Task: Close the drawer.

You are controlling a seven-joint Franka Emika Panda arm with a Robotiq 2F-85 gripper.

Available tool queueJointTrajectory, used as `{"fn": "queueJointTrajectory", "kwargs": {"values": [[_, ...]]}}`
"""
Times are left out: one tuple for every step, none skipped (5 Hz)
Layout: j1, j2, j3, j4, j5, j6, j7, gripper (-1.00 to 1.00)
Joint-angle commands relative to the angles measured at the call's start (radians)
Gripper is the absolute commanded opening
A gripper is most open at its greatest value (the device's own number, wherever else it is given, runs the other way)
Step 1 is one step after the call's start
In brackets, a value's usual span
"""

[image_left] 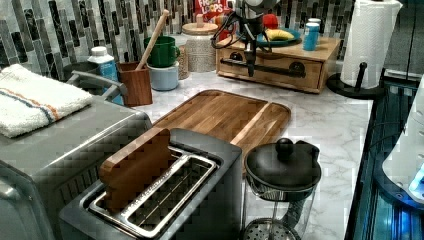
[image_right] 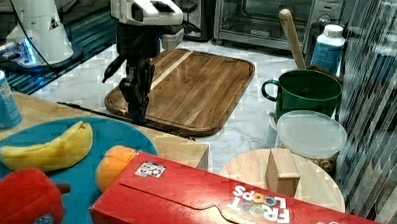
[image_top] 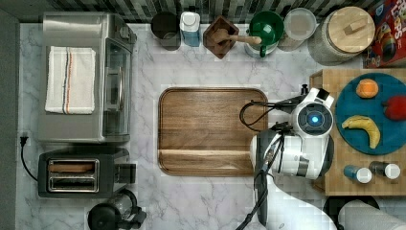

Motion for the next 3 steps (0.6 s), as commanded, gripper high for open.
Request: {"fn": "queueJointTrajectory", "kwargs": {"values": [[-0.077, 0.003, -0.121, 0.2, -0.032, 0.007, 0.025, -1.0], [-0.066, 0.004, -0.132, 0.199, -0.026, 0.008, 0.021, -1.0], [-0.062, 0.004, -0.136, 0.199, -0.024, 0.008, 0.02, -1.0]]}}
